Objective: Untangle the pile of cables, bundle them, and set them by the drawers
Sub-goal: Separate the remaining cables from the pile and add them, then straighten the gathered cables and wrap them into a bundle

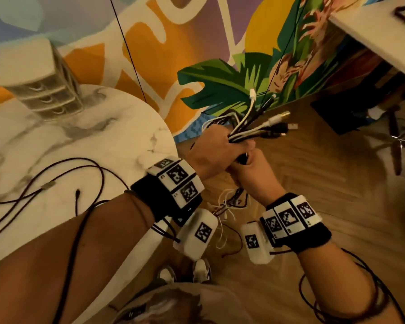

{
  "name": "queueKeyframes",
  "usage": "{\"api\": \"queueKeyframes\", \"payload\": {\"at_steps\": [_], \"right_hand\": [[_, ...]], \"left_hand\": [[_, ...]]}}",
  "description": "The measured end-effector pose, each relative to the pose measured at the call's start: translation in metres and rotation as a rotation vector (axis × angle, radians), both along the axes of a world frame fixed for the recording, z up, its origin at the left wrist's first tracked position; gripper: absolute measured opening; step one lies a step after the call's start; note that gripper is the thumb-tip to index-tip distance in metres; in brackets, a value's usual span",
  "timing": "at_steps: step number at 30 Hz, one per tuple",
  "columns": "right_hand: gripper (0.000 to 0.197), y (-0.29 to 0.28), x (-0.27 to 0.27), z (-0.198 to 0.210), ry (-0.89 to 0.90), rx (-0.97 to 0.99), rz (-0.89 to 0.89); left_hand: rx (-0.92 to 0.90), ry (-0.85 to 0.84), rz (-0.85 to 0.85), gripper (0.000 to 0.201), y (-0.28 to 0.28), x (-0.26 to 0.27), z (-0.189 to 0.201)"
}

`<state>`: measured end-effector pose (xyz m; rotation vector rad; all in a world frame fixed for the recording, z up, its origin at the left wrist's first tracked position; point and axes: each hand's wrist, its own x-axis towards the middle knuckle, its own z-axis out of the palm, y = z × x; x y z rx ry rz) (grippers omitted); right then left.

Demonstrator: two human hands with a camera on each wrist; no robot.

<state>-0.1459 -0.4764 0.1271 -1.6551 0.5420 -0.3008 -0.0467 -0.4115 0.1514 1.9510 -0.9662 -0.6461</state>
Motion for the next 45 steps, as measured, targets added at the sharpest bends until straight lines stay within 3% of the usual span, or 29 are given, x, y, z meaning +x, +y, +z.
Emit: {"api": "queueKeyframes", "payload": {"at_steps": [5, 8, 11, 13, 17, 20, 24, 27, 29, 32, 37, 40, 42, 45], "right_hand": [[0.04, -0.002, 0.004, -0.037, 0.009, 0.107, -0.043], [0.038, -0.002, -0.005, -0.082, 0.193, 0.065, -0.024], [0.048, -0.001, -0.019, -0.131, 0.372, 0.031, -0.107], [0.043, -0.007, -0.02, -0.154, 0.456, 0.011, -0.187], [0.034, -0.018, -0.023, -0.192, 0.704, -0.01, -0.148], [0.037, -0.024, -0.019, -0.203, 0.826, 0.039, -0.154], [0.025, -0.038, -0.015, -0.2, 0.742, -0.124, -0.356], [0.04, -0.038, -0.022, -0.2, 0.924, -0.243, -0.19], [0.038, -0.036, -0.026, -0.202, 1.003, -0.277, -0.041], [0.029, -0.031, -0.029, -0.195, 0.878, -0.214, 0.073], [0.065, -0.025, -0.015, -0.151, 0.499, -0.27, 0.16], [0.072, -0.014, -0.002, -0.091, 0.205, 0.022, 0.268], [0.063, -0.006, 0.009, -0.063, 0.066, 0.079, 0.276], [0.031, 0.004, 0.029, -0.043, 0.008, 0.031, 0.192]], "left_hand": [[-0.033, -0.168, 0.009, 0.03, 0.0, -0.002, -0.002], [-0.157, -0.134, 0.124, 0.028, 0.002, 0.013, 0.014], [-0.218, -0.19, 0.048, 0.023, 0.008, 0.029, 0.041], [-0.19, -0.269, -0.012, 0.021, 0.011, 0.033, 0.05], [-0.223, -0.327, 0.054, 0.023, 0.015, 0.046, 0.054], [-0.264, -0.343, 0.103, 0.026, 0.02, 0.055, 0.059], [-0.313, -0.322, 0.141, 0.019, 0.024, 0.065, 0.06], [-0.297, -0.306, 0.121, 0.021, 0.025, 0.062, 0.056], [-0.301, -0.268, 0.1, 0.018, 0.025, 0.055, 0.047], [-0.293, -0.184, 0.08, 0.007, 0.024, 0.044, 0.027], [-0.165, -0.093, 0.081, 0.023, 0.018, 0.026, -0.008], [-0.078, -0.094, 0.067, 0.021, 0.02, 0.02, -0.028], [-0.053, -0.072, 0.067, 0.014, 0.02, 0.018, -0.037], [-0.007, -0.059, 0.067, 0.024, 0.021, 0.018, -0.042]]}}
